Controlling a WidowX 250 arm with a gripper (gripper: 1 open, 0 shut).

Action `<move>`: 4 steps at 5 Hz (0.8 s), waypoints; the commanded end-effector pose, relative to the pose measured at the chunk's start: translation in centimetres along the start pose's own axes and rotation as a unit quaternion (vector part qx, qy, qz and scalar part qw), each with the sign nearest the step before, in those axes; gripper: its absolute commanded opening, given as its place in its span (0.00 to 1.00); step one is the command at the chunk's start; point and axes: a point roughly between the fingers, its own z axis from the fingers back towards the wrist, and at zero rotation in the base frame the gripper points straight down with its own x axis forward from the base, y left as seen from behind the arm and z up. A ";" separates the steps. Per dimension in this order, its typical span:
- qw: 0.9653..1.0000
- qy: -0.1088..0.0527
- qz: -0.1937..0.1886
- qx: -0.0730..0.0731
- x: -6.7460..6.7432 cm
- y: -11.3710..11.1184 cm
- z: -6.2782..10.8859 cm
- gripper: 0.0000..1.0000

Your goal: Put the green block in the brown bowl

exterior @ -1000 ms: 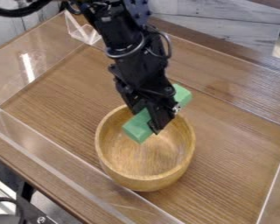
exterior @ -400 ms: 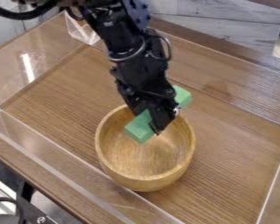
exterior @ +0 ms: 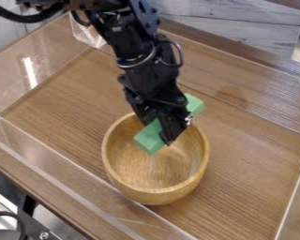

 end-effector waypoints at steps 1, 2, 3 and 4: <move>1.000 -0.015 0.001 0.004 0.7 0.4 0.4 0.00; 1.000 -0.013 0.003 0.003 0.7 0.5 0.3 0.00; 1.000 -0.012 0.005 0.002 0.7 0.6 0.1 0.00; 1.000 -0.010 0.007 0.000 0.7 0.7 0.0 0.00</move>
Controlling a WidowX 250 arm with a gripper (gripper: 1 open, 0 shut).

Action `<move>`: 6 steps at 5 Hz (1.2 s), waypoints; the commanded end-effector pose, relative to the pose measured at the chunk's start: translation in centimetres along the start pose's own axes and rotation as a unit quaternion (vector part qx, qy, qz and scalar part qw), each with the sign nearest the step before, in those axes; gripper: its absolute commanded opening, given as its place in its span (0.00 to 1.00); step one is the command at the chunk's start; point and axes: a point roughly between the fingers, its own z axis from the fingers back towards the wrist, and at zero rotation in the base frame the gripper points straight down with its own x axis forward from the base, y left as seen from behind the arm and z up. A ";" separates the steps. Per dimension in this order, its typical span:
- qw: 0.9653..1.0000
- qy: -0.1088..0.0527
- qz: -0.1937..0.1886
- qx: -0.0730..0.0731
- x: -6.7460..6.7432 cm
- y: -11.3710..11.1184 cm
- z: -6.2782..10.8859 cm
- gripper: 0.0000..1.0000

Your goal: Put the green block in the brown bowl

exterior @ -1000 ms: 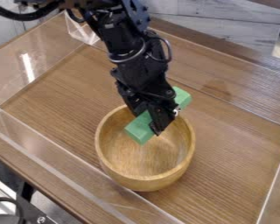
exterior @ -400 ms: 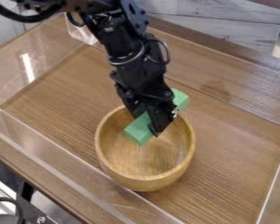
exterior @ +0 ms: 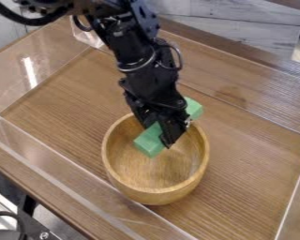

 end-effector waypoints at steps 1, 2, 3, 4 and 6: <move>1.000 -0.016 0.002 0.004 0.8 0.3 0.6 0.00; 1.000 -0.014 0.004 0.002 0.8 0.4 0.6 0.00; 1.000 -0.013 0.006 0.000 0.8 0.5 0.6 0.00; 1.000 -0.011 0.008 -0.003 0.8 0.5 0.5 0.00; 1.000 -0.007 0.012 -0.007 0.9 0.6 0.5 0.00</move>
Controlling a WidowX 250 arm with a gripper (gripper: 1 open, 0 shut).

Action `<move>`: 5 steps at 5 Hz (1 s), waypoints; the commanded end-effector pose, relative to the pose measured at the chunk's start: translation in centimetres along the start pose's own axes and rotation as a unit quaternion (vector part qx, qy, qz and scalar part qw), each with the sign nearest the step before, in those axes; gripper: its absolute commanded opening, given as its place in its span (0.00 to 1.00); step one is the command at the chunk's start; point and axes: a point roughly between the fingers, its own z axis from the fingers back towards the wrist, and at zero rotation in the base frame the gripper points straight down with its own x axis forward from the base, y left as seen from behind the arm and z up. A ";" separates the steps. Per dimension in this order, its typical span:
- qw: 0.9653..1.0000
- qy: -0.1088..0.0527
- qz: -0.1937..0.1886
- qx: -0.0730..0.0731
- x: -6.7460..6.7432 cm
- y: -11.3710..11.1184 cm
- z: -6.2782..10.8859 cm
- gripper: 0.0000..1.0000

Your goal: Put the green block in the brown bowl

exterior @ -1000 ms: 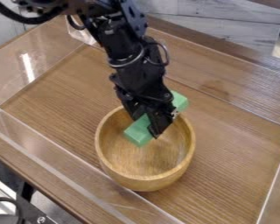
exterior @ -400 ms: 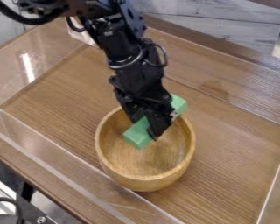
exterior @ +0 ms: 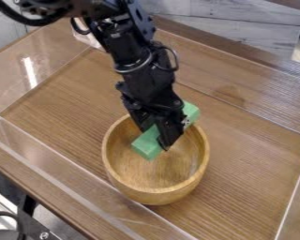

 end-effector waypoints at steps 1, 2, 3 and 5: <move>1.000 -0.020 0.000 0.005 1.2 0.4 0.9 0.00; 1.000 -0.018 0.002 0.003 1.3 0.4 0.9 0.00; 1.000 -0.016 0.004 0.001 1.3 0.5 0.9 0.00; 1.000 -0.013 0.008 -0.003 1.3 0.5 0.9 0.00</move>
